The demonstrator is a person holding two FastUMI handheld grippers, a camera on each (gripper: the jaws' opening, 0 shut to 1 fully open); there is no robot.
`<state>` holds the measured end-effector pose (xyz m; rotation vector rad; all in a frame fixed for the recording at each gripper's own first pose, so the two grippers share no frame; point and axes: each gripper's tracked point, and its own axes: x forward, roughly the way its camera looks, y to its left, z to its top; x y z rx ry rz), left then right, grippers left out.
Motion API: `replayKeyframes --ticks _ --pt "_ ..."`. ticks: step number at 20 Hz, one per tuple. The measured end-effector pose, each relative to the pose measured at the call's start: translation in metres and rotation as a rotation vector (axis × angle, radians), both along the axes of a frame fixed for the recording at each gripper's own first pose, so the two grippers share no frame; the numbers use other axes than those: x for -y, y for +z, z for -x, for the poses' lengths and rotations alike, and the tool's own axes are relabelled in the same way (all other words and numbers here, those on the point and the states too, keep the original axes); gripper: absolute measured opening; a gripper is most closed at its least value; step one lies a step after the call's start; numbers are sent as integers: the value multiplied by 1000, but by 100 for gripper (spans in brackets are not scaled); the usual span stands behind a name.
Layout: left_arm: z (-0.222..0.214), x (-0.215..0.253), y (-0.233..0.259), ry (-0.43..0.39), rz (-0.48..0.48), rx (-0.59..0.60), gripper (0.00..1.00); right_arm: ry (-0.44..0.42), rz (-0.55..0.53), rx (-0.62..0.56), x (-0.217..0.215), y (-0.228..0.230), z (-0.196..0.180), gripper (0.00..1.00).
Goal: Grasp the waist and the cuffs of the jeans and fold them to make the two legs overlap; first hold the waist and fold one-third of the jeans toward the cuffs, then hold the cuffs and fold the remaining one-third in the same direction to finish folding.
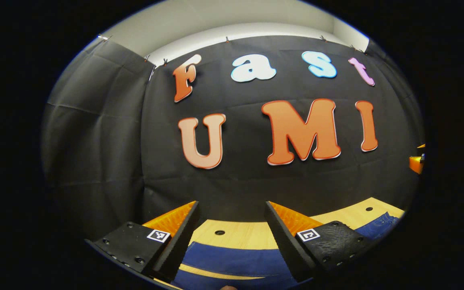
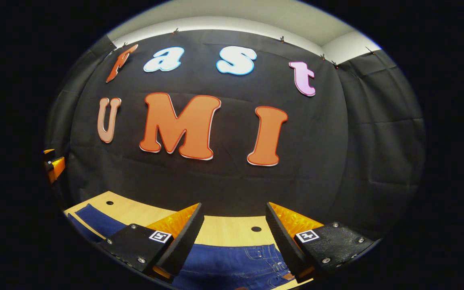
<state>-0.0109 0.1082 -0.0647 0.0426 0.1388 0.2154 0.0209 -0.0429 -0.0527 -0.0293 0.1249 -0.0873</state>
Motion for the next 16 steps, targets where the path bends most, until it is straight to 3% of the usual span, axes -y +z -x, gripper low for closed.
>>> replayKeyframes --ticks 5,8,12,16 --pt "11 -49 -34 67 -17 -101 98 -49 50 -96 32 -39 7 96" --pt "21 -75 -68 88 15 -199 98 -69 7 -165 43 -65 11 96" --pt "42 -117 -119 180 128 -345 98 -82 -65 -266 50 -101 18 96" --pt "70 -137 -174 241 302 -493 98 -110 -149 -386 60 -137 27 96"
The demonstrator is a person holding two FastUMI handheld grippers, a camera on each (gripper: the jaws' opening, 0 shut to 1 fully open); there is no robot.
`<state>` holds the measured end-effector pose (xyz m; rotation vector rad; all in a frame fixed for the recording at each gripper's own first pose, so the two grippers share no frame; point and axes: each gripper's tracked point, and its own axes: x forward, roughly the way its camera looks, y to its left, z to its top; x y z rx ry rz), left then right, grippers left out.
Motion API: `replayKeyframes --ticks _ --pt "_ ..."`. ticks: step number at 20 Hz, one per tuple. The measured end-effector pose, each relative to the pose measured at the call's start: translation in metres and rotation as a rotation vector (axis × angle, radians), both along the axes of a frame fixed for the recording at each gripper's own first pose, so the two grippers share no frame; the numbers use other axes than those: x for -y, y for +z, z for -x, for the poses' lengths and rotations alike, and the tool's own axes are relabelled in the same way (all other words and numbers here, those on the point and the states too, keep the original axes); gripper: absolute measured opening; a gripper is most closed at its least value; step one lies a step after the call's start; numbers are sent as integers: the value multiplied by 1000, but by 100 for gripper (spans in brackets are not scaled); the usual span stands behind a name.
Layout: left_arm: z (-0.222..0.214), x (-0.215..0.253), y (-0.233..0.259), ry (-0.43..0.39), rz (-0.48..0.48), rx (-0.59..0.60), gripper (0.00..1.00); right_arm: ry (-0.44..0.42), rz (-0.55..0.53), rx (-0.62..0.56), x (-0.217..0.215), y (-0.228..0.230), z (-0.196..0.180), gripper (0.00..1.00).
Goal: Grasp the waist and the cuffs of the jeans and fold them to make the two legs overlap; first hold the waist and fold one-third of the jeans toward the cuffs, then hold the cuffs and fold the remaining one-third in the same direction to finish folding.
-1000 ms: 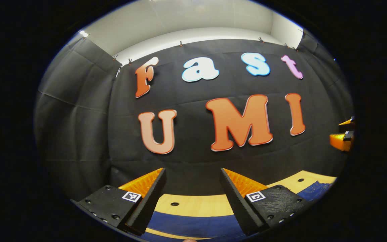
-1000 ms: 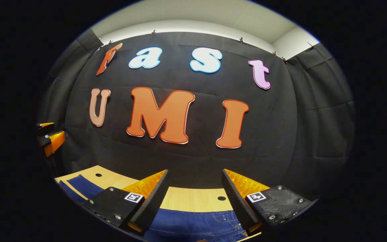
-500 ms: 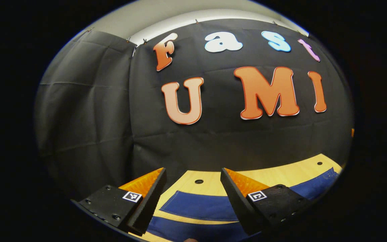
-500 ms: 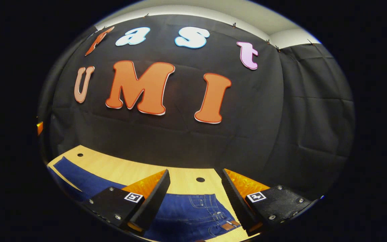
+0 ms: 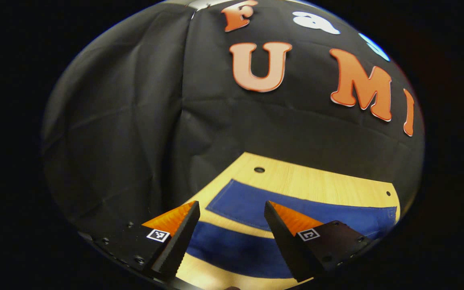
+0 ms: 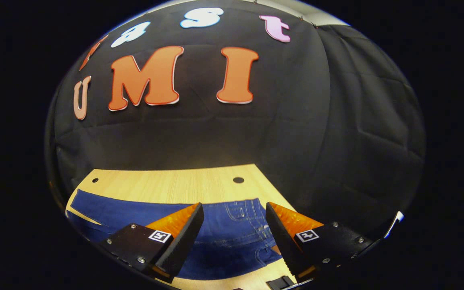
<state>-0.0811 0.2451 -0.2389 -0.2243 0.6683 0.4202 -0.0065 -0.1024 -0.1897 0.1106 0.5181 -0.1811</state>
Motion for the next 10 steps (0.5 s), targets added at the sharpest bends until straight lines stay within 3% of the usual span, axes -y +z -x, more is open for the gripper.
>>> replayKeyframes --ticks 7,10 --pt "53 -25 -93 224 388 -180 98 -55 -121 -194 5 -61 21 97" --pt "60 -23 -120 295 501 -226 98 -77 -185 -251 1 -75 29 96"
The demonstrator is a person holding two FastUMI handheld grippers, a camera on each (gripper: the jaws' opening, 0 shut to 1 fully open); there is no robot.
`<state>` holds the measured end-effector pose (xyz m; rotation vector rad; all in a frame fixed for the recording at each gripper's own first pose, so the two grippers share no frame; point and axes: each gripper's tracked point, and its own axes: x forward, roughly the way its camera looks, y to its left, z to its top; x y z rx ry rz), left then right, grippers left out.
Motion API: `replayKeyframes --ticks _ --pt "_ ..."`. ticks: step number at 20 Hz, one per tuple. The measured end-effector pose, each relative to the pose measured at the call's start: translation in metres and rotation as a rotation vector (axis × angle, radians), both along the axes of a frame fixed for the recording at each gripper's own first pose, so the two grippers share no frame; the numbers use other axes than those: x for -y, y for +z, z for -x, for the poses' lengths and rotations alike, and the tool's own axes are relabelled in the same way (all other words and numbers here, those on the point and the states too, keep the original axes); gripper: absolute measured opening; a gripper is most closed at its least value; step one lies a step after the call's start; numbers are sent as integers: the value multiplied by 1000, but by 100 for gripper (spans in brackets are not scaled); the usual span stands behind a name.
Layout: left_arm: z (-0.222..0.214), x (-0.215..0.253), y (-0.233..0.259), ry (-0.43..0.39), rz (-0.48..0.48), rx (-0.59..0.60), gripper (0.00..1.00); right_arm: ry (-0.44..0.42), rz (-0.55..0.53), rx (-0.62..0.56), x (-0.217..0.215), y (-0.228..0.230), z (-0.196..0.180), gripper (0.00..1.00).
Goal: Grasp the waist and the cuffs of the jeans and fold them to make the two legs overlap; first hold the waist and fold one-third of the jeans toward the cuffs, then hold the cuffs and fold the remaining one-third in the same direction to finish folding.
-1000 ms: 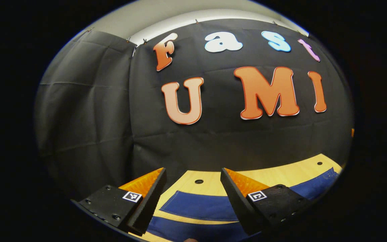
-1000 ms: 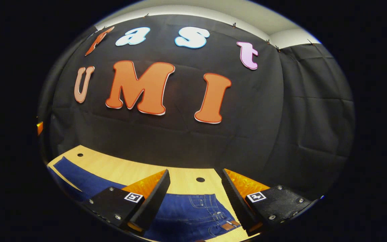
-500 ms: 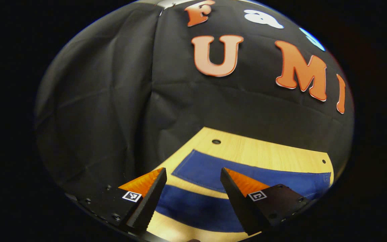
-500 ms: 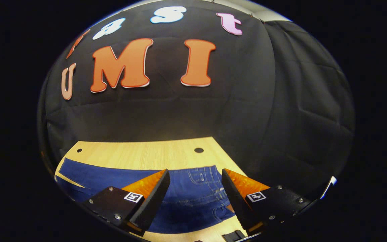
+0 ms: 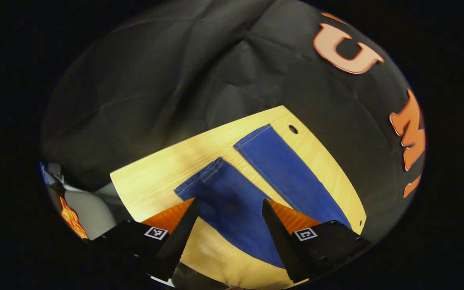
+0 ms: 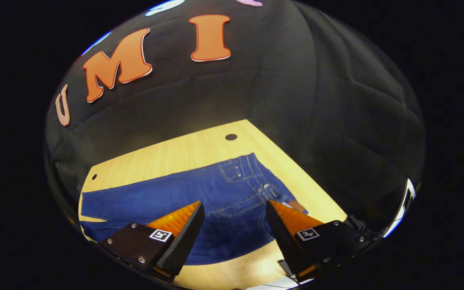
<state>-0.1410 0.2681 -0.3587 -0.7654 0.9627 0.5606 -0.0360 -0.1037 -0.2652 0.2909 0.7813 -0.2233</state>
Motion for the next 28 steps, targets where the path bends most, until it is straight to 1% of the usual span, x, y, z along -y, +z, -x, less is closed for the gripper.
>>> replayKeyframes --ticks 1,2,3,7,10,11,13,16,18,19,20,21,22,23,25,27,28 --pt "4 0 -2 22 31 -10 98 -13 -23 -15 -2 -4 0 96" --pt "4 -2 -5 44 58 -18 95 -28 -38 -28 -3 -8 2 96" --pt "6 -3 -6 63 88 -27 97 -39 -52 -44 -5 -11 4 96" --pt "13 1 -22 139 258 -45 97 -77 -119 -93 -13 -22 18 95" --pt "16 7 -30 169 355 -67 97 -116 -154 -112 -21 -23 23 96" --pt "9 7 -32 177 366 -33 94 -130 -162 -115 -24 -23 25 96" --pt "2 4 -37 183 393 -4 91 -145 -173 -117 -27 -25 26 96" --pt "-15 -1 -43 206 456 70 81 -157 -169 -117 -39 -16 29 97" --pt "-24 -2 -44 201 497 118 79 -164 -179 -117 -46 -16 29 97" --pt "-24 0 -47 188 509 121 79 -166 -185 -120 -50 -16 28 97" --pt "-30 2 -50 183 527 149 75 -172 -188 -123 -52 -16 29 97" --pt "-32 1 -49 182 540 165 66 -175 -195 -121 -55 -15 29 97" --pt "-33 2 -56 185 552 168 66 -181 -195 -118 -56 -15 29 97" --pt "-31 3 -60 188 570 169 49 -185 -197 -112 -55 -15 29 97" --pt "-30 4 -64 189 550 162 18 -203 -208 -121 -48 -21 36 97" --pt "-25 4 -61 142 474 140 13 -249 -250 -135 -33 -28 44 96" --pt "-12 -9 -46 138 416 113 13 -281 -275 -142 -22 -35 48 96"
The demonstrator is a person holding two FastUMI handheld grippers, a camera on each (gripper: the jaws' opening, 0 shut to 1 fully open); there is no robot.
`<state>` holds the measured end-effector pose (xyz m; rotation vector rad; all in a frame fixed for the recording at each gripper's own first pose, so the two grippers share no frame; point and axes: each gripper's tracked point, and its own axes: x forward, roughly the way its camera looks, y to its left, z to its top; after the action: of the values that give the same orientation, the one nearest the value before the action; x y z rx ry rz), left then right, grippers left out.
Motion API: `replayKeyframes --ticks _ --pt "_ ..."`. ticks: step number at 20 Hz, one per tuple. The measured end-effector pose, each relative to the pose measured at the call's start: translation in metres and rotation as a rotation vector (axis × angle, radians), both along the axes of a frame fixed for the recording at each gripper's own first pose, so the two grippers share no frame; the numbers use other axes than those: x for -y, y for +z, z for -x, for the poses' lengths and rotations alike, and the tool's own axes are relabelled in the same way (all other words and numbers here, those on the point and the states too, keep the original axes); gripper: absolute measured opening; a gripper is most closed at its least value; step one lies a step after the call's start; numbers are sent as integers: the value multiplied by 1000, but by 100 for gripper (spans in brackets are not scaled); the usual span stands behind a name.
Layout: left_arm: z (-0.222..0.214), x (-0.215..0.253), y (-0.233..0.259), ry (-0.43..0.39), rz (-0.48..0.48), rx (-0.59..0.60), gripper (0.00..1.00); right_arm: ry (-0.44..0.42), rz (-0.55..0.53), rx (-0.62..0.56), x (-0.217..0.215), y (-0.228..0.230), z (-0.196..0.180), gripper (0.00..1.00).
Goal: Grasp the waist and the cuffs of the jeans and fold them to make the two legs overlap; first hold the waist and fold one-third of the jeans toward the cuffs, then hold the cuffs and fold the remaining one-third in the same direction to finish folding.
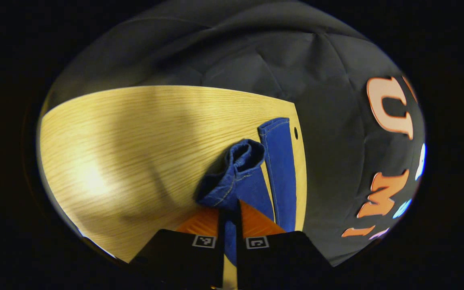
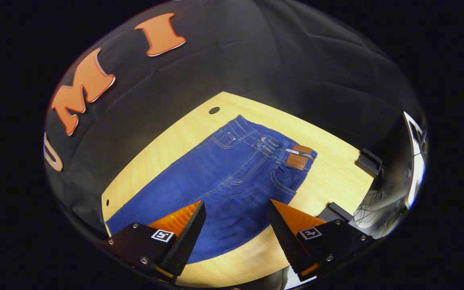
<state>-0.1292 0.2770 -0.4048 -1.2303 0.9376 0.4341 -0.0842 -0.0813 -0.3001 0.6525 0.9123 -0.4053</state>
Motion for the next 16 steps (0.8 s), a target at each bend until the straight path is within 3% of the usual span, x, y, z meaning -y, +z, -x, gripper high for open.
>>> replayKeyframes --ticks 1,5,12,16 --pt "-9 9 -8 -42 -38 -10 1 -35 -26 -3 14 -6 2 96" --pt "-11 8 11 -46 -136 -16 1 -156 -120 -31 69 -35 8 96" --pt "-35 16 77 -7 -158 53 1 -227 -238 -114 108 -97 0 96" --pt "-46 23 108 -18 -189 76 1 -203 -293 -153 107 -122 -6 86"
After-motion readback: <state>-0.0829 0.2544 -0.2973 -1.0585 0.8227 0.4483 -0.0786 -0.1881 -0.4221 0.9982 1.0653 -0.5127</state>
